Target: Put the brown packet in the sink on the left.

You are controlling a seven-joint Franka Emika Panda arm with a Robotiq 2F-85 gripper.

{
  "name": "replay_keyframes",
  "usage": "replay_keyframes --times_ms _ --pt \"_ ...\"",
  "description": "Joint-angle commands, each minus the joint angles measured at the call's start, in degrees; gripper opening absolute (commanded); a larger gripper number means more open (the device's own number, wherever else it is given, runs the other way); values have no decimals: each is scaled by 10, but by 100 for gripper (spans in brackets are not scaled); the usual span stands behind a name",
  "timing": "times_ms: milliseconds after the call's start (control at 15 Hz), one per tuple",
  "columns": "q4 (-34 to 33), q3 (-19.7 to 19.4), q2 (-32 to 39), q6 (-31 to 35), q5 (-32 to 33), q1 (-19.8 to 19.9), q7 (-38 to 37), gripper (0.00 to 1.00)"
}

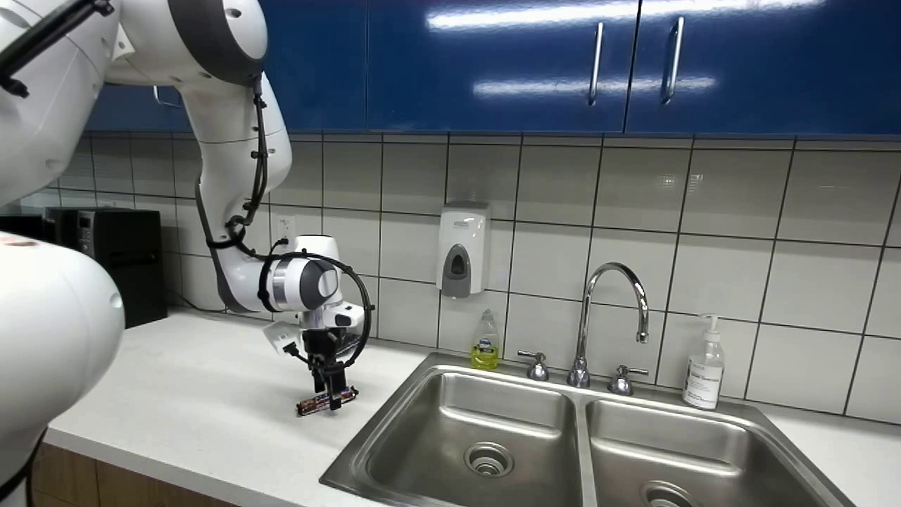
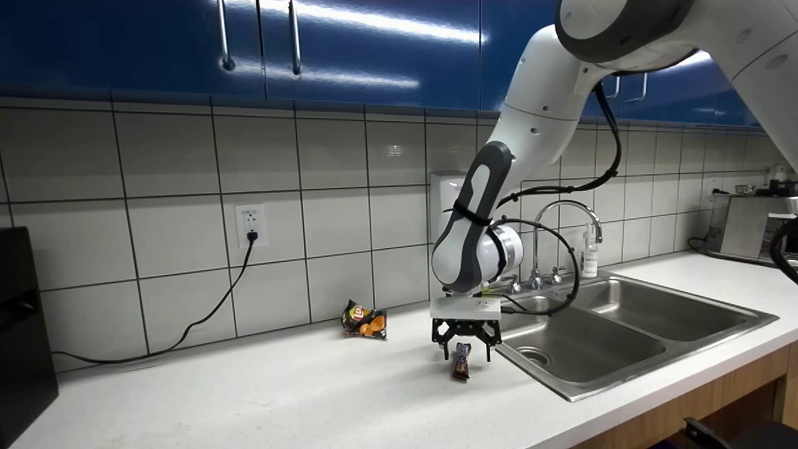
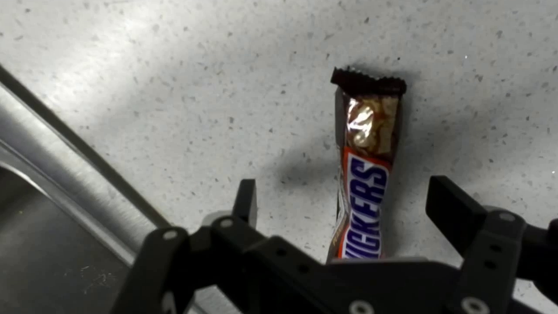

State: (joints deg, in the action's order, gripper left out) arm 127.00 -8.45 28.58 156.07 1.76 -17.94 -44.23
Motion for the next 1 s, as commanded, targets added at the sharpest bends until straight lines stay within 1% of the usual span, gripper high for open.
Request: replay_keyframes --times_ms 0,67,133,333,533,733,800,933 --pt "-15 -4 7 -9 8 0 -10 100" --pt "-15 -3 8 -9 6 2 -7 76" --pt "-15 -2 9 -9 5 3 -5 74" --pt "-17 -1 10 -8 5 4 -4 49" --pt "-18 3 12 -8 1 7 1 27" --pt "-18 7 14 -8 -4 10 5 2" --pt "-19 8 14 -9 -4 11 6 1" --pt "-19 8 14 -8 -5 11 6 4"
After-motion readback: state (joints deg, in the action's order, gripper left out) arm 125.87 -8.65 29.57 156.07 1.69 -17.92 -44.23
